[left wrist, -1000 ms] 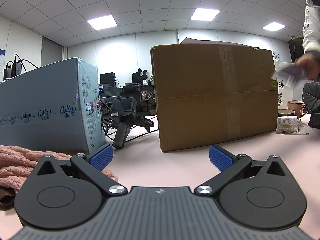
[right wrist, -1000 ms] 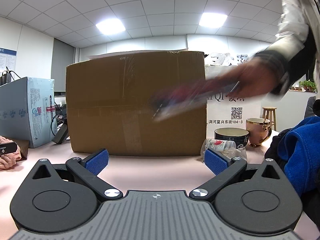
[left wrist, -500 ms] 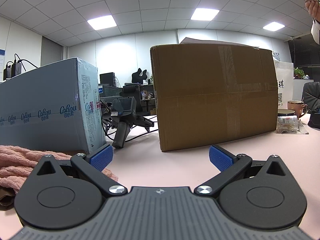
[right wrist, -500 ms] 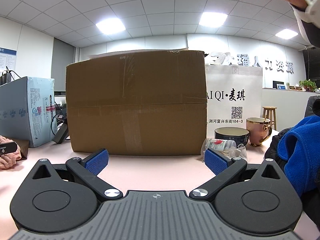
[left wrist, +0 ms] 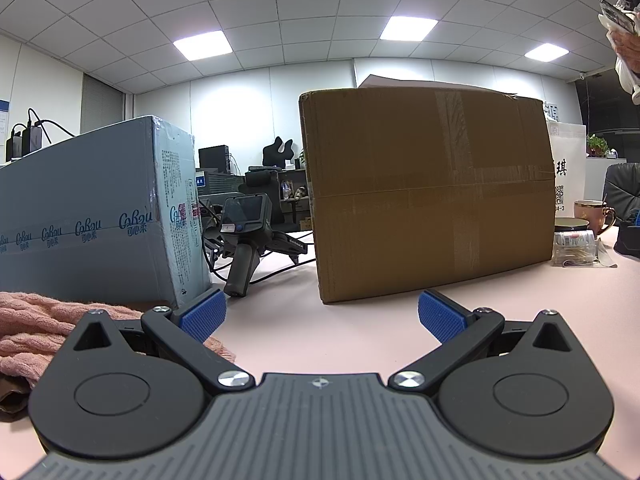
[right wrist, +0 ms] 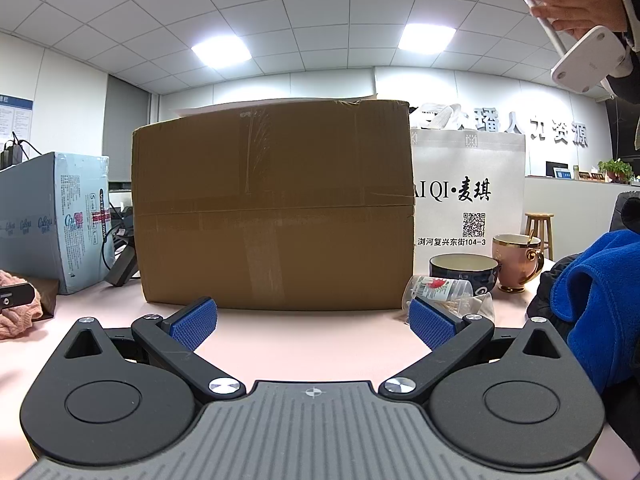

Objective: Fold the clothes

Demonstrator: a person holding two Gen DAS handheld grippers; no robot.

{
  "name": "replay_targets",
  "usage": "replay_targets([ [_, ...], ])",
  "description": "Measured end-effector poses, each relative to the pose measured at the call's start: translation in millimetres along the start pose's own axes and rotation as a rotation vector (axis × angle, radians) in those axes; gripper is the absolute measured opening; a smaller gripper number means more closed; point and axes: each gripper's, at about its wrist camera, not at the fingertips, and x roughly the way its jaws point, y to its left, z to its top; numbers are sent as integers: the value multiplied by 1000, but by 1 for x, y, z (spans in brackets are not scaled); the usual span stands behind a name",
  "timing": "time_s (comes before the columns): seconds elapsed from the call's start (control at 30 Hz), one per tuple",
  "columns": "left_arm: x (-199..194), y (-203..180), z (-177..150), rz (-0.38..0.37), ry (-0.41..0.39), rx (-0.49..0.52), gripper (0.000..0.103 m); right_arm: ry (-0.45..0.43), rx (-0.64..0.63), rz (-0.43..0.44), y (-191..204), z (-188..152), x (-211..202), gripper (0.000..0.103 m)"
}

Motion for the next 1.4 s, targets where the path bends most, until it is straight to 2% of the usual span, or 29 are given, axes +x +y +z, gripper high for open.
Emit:
replay_targets([
  [1.07,1,-4,0,-8,12,21,103,3,-5,1,1,-1,0,103],
  [1.4,7,-5,0,-4,47,29,103,11,-9,-4,2,-1,0,103],
])
